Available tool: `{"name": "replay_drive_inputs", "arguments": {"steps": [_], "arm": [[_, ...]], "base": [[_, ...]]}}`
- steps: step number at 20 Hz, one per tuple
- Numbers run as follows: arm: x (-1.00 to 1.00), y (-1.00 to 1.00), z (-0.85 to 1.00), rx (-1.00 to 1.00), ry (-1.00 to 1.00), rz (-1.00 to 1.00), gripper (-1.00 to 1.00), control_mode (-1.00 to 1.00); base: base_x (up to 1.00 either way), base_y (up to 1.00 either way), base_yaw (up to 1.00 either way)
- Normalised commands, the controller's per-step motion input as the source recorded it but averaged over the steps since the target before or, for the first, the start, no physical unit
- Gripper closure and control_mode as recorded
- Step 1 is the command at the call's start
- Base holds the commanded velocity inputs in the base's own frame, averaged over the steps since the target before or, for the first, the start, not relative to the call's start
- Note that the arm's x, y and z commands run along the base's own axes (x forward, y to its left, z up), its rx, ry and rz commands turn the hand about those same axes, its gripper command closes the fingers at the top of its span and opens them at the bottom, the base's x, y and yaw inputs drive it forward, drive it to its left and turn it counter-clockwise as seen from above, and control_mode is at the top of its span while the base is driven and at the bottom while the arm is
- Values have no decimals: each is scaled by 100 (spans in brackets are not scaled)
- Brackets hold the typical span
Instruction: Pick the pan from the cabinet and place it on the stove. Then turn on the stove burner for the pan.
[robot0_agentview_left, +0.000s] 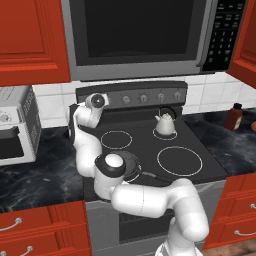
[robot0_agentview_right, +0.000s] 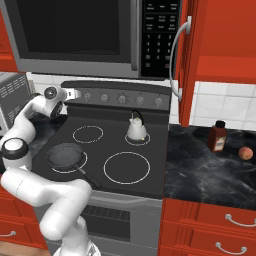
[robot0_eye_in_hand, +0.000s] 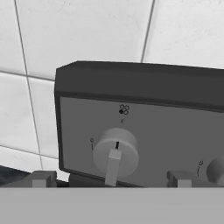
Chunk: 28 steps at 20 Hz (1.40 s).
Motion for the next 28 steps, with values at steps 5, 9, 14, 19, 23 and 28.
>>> {"name": "replay_drive_inputs", "arguments": {"steps": [5,9,14,19,23,28], "arm": [[0,2,0,0,0,-5,-100,-100],[0,4,0,0,0,-10,-100,-100],[1,8,0,0,0,-9,-100,-100],[8,14,0,0,0,-5,-100,-100],[21,4,0,0,0,-1,-100,-100],[15,0,0,0,0,0,-100,-100]], "base": [[0,0,0],[0,0,0],[0,0,0],[0,0,0],[0,0,0],[0,0,0]]}}
